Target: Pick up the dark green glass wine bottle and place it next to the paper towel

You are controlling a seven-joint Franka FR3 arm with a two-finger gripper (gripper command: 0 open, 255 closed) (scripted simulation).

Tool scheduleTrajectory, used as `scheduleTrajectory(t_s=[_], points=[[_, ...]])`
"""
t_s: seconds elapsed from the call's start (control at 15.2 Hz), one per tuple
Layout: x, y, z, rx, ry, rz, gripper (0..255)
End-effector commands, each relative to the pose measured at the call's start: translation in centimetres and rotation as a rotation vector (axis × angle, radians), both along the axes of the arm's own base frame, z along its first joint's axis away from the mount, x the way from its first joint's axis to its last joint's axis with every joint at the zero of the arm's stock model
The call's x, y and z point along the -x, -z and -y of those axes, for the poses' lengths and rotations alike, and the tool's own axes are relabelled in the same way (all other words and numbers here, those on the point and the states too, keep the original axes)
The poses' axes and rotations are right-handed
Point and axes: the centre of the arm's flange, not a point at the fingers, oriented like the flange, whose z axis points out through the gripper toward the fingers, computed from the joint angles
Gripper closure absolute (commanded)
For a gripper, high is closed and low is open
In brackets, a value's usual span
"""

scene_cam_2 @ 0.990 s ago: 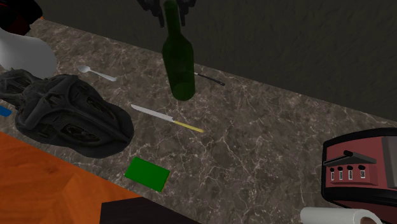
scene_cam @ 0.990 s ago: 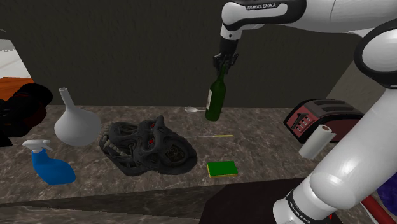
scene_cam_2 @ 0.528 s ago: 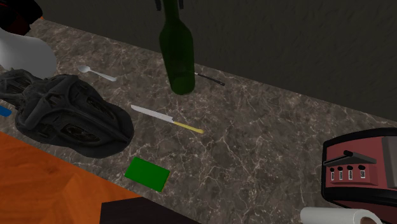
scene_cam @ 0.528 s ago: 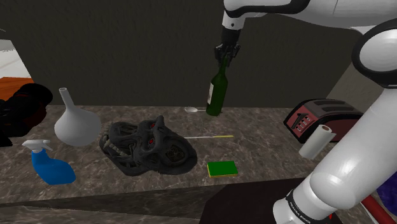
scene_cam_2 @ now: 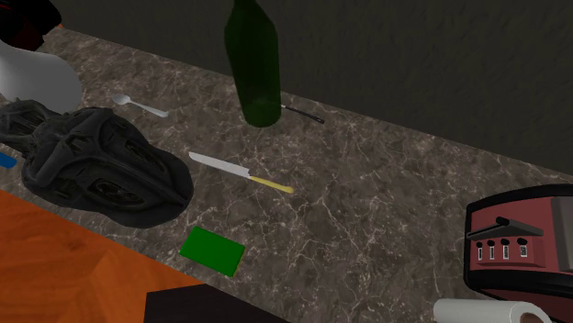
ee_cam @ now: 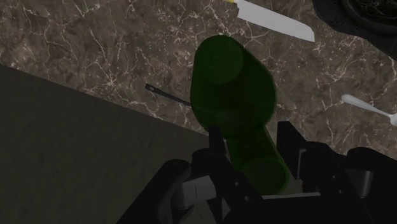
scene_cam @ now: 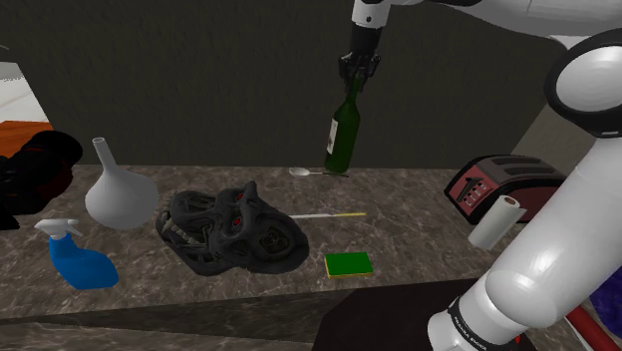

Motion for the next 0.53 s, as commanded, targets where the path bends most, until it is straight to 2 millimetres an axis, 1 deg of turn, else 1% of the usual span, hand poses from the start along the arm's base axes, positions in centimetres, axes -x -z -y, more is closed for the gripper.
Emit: scheduleTrajectory(t_s=[0.0,0.46], points=[[-0.1,-1.1,0.0,0.000,0.000,0.000,255],[-0.1,-4.8,0.0,0.000,0.000,0.000,255]])
